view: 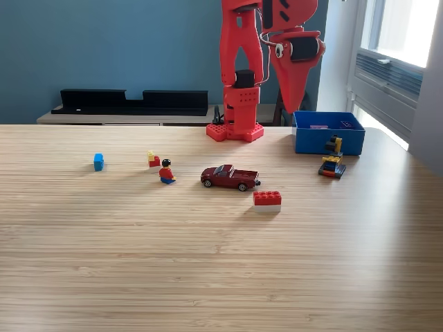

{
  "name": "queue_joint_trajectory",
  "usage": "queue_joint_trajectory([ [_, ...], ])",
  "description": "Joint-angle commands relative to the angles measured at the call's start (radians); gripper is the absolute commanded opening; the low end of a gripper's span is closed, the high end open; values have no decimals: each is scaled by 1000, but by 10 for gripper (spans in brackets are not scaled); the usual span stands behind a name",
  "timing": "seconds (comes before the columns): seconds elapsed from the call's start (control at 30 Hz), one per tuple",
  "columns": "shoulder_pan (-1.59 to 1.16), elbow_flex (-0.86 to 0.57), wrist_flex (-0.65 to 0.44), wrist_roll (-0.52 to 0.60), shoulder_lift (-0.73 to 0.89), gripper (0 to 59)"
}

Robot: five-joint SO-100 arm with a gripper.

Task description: Grasp a lego block and put it in the bin.

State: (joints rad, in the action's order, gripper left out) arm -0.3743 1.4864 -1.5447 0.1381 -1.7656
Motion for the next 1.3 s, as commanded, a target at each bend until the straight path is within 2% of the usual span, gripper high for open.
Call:
queue_joint_trajectory([
  [0.03,9,-77,21,-3,-66,0],
  [0.27,35,-57,23,-32,-66,0],
  [0.83,124,-18,118,-89,-66,0],
  [0.97,201,43,183,-121,-66,2],
  [1.1,293,144,272,-130,-66,111],
  [1.3,422,272,345,-112,-66,178],
])
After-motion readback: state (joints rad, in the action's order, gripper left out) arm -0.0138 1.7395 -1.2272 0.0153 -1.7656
